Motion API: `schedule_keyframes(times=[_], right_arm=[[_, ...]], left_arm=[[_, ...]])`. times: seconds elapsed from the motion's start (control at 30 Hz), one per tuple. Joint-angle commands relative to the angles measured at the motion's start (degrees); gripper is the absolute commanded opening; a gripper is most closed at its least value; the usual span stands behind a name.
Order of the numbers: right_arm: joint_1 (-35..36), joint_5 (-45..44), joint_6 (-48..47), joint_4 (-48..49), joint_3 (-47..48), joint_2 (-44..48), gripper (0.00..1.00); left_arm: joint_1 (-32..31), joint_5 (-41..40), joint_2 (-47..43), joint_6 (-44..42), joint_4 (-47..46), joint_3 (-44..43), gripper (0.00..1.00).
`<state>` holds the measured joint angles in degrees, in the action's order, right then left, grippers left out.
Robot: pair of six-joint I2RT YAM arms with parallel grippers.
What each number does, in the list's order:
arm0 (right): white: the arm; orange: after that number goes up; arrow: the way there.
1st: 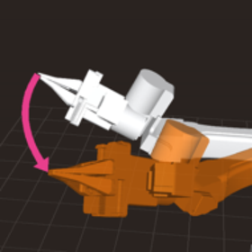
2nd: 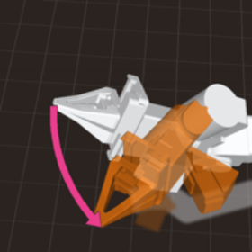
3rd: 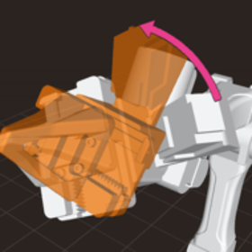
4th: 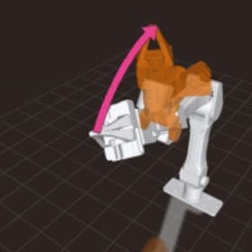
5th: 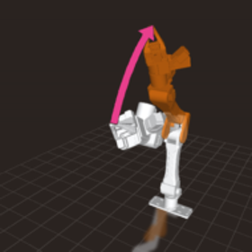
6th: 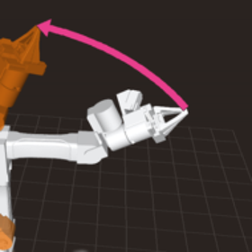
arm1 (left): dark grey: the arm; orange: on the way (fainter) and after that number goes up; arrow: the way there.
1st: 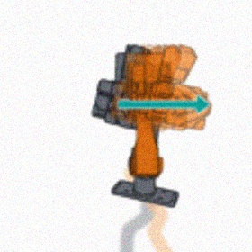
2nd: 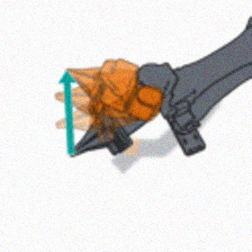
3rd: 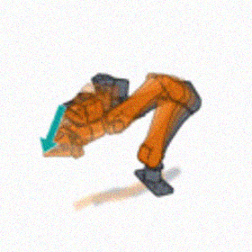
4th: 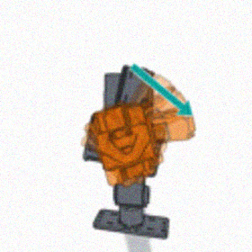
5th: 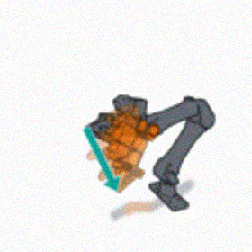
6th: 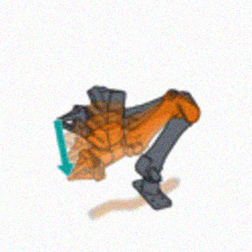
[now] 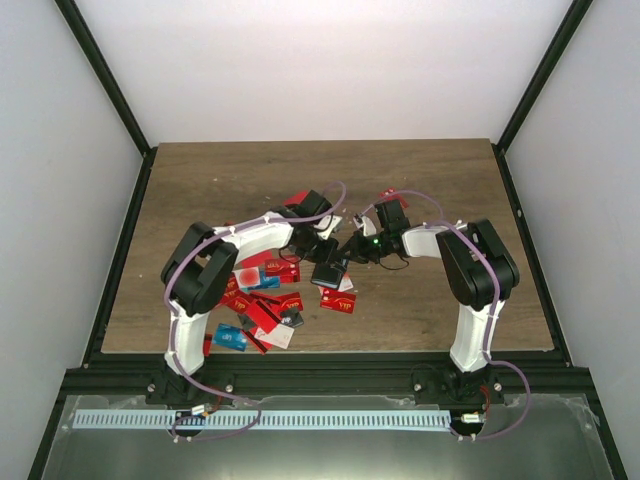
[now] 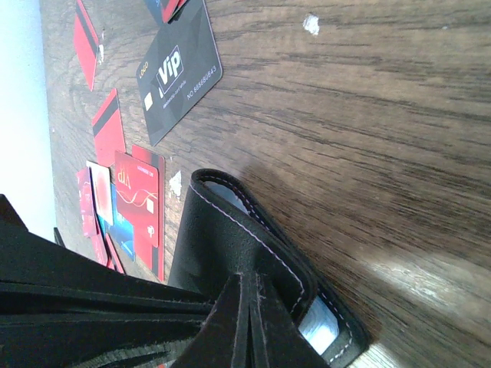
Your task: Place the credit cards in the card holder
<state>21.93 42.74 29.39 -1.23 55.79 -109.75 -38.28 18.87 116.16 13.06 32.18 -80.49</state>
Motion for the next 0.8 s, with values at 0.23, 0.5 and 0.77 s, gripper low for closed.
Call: schedule_keyframes(times=[0.23,0.5,0.77], right_arm=[[0.7,-2.3,-0.6,-2.9,0.7,-2.9,0.01],[0.8,-2.2,-0.5,-2.9,0.8,-3.0,0.01],[0.7,-2.2,-0.6,-3.1,1.1,-3.2,0.01]], left_arm=[[-0.7,-6.7,-0.7,0.1,1.1,5.8,0.04],[-1.8,-10.4,-1.1,0.4,4.0,6.8,0.04],[-2.4,-16.6,-1.1,1.9,4.5,9.9,0.04]])
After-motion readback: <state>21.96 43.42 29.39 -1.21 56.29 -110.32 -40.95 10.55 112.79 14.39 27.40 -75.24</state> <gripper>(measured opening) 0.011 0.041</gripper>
